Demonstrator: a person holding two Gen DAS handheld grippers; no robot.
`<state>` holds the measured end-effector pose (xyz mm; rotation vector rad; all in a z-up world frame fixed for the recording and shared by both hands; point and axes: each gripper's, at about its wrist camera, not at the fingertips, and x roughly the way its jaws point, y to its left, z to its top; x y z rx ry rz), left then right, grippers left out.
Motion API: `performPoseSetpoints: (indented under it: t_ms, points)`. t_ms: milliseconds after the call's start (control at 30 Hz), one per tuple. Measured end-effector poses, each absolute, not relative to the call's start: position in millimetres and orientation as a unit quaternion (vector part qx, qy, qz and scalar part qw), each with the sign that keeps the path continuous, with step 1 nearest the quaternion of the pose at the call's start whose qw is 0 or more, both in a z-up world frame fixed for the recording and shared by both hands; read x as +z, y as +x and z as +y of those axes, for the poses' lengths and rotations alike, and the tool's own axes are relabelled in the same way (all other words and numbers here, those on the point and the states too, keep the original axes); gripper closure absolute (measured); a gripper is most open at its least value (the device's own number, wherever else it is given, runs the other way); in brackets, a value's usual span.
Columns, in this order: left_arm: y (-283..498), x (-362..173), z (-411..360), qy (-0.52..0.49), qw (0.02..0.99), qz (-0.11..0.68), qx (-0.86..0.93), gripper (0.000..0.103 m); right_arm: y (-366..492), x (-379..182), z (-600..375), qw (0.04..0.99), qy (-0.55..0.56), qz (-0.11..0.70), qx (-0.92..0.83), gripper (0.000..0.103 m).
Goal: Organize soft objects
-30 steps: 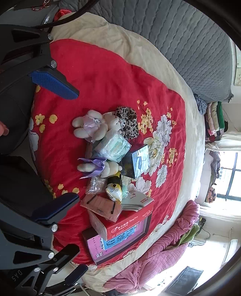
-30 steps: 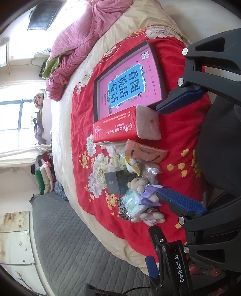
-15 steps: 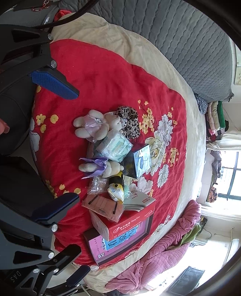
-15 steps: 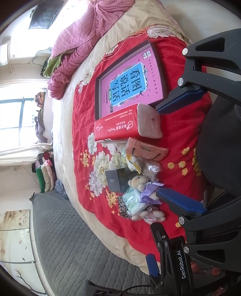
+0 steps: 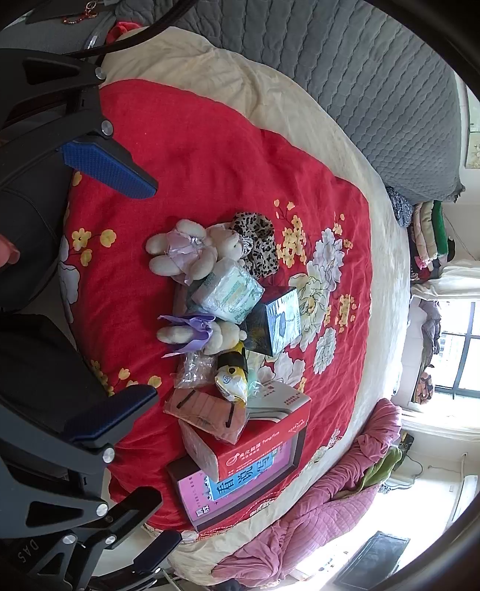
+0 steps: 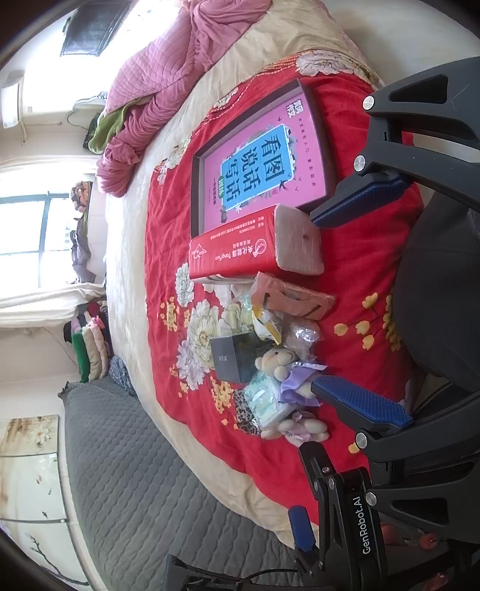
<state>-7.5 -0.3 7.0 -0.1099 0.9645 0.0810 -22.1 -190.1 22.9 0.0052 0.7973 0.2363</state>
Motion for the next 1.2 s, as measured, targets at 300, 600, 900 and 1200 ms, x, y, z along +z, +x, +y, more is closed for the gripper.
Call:
performPoseSetpoints:
  t_ms: [300, 600, 900, 1200]
  points:
    - [-7, 6, -1, -0.051, 0.884, 0.464, 0.040, 0.002, -22, 23, -190, 0.915, 0.002, 0.386, 0.114, 0.020]
    - [-7, 1, -2, -0.053, 0.882, 0.466, 0.042, 0.002, -20, 22, -188, 0.914, -0.002, 0.391, 0.112, 0.020]
    - [-6, -4, 9, -0.059, 0.880, 0.469, 0.049, 0.002, -14, 18, -176, 0.911, -0.005, 0.397, 0.115, 0.020]
    - [1, -25, 59, -0.103, 0.866, 0.483, 0.083, 0.002, 5, 4, -161, 0.899, 0.007, 0.419, 0.128, 0.020]
